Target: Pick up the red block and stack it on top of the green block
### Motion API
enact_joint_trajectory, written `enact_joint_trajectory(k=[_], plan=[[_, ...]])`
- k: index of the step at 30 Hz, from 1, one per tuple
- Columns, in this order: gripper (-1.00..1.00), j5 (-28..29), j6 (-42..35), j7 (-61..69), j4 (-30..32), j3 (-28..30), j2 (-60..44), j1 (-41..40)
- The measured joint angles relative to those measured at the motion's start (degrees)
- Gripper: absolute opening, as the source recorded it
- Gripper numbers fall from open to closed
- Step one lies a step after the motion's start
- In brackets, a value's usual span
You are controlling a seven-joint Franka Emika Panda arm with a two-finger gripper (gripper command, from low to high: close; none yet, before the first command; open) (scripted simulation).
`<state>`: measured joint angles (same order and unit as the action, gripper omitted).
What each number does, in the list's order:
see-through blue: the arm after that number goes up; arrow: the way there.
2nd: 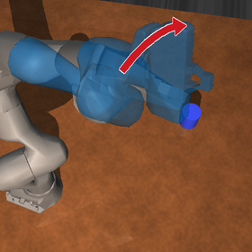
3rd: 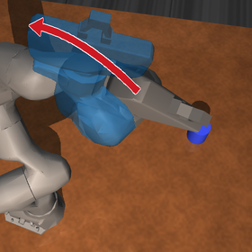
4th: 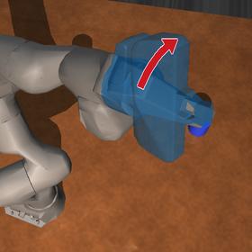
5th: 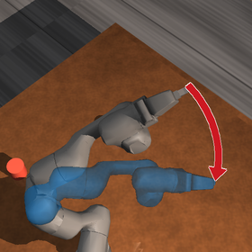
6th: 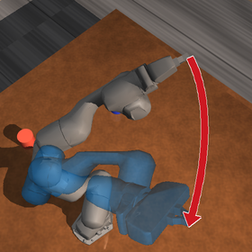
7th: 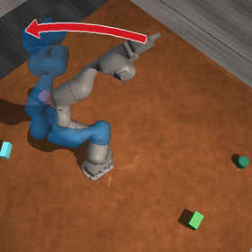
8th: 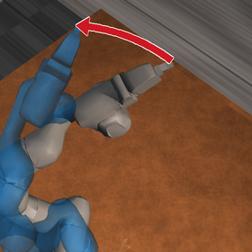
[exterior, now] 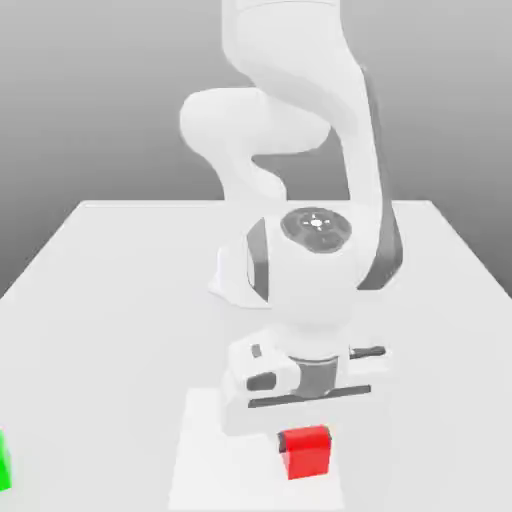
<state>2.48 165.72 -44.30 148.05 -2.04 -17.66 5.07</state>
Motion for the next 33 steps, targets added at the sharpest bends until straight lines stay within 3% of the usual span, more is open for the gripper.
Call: enact_joint_trajectory(k=[2, 8, 25, 33], plan=[[-1.0, 0.1, 0.3, -0.1, 0.0, 0.0, -0.3, 0.0], [-1.0, -1.7, -8.7, 1.9, 1.1, -0.6, 9.6, -1.0], [-1.0, -7.7, -19.7, 33.5, -15.0, 9.0, 1.2, -22.0], [-1.0, -8.5, -21.0, 46.4, -21.7, 12.4, -1.4, -30.2]])
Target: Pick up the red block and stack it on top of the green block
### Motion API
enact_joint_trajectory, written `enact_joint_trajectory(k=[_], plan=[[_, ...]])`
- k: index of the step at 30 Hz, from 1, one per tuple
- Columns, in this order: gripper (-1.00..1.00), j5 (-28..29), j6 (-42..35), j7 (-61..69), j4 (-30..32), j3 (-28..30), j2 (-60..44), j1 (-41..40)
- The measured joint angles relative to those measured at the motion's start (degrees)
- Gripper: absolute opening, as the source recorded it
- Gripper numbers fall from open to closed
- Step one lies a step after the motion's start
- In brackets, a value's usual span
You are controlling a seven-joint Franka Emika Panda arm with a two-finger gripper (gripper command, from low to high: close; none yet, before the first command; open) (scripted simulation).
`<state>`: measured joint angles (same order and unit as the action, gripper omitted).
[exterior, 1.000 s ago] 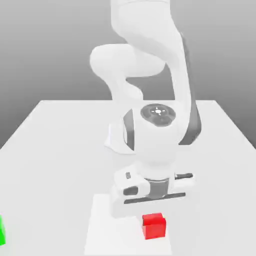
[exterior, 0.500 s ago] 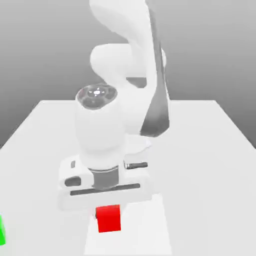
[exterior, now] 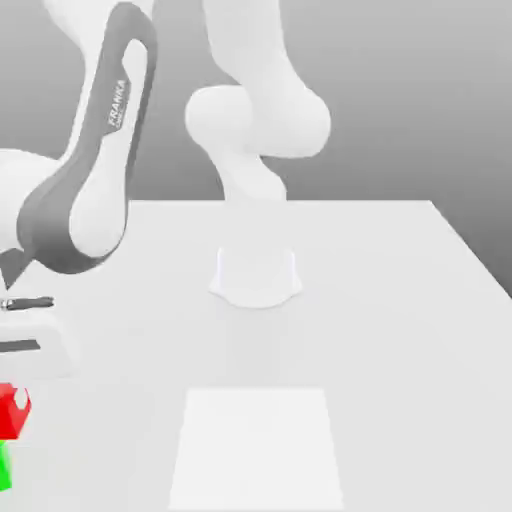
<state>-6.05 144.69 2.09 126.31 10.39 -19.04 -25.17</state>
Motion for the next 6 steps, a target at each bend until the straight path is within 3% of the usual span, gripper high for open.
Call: enact_joint_trajectory(k=[2, 3, 6], plan=[[-1.0, -1.1, 3.4, 1.3, -0.5, -0.7, -3.7, -0.9], [1.0, -1.7, 4.9, 1.7, -0.6, -1.1, -5.4, -1.3], [1.0, -1.7, 4.9, 1.7, -0.6, -1.1, -5.4, -1.3]])
